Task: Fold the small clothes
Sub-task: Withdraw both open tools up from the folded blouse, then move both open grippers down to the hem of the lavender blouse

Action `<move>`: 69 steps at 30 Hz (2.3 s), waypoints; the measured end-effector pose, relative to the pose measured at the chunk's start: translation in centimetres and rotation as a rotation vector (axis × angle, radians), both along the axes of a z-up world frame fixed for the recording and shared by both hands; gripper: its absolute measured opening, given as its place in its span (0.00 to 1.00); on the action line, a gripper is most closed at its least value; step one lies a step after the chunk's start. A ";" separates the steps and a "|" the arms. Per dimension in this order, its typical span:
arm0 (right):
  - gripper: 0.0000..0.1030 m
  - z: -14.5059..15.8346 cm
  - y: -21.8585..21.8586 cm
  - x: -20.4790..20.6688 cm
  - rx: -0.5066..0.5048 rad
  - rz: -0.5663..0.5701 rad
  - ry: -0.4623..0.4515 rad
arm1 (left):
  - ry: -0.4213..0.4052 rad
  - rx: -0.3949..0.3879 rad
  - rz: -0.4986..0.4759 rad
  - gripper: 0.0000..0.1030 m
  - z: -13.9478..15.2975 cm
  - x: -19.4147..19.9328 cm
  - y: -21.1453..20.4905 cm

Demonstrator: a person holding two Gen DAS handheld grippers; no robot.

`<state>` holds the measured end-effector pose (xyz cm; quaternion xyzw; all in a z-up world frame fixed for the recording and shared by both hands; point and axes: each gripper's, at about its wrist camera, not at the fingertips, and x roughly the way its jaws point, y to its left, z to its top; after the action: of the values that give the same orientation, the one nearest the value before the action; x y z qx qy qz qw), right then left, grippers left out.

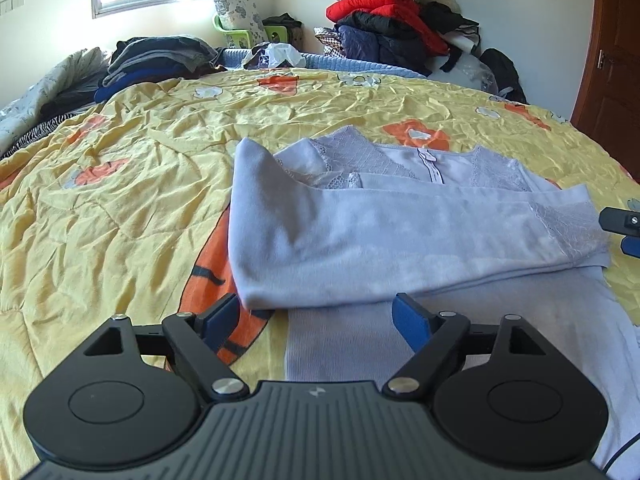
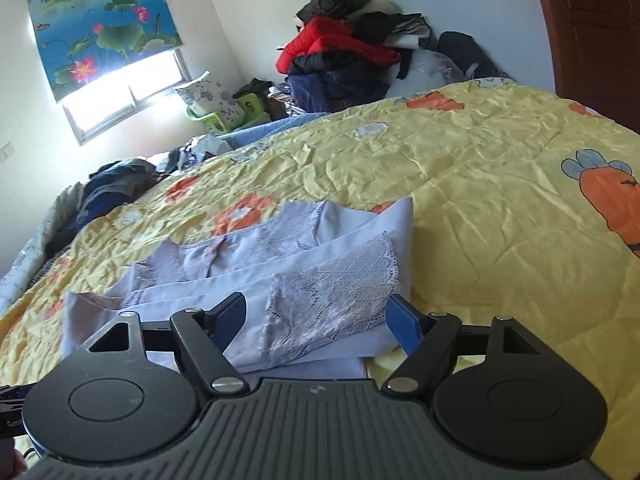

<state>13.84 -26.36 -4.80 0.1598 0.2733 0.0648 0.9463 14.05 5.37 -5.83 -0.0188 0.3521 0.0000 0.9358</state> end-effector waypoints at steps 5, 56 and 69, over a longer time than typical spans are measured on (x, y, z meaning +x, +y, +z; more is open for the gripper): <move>0.74 0.8 -0.9 -2.7 0.005 0.011 -0.021 | 0.008 0.003 -0.018 0.81 -0.1 -1.8 0.1; 0.81 -1.7 -3.6 -19.1 -0.036 0.479 0.165 | 0.231 -0.349 -0.494 1.00 -1.4 -16.9 5.3; 0.82 -3.1 -6.3 -18.5 0.332 0.603 0.245 | 0.205 -0.646 -0.509 1.00 -2.9 -15.4 6.1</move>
<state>-4.61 -32.66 -7.85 0.2300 0.4052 0.3648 0.8061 -1.40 11.49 -8.71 -0.2235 0.4186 -0.3396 0.8121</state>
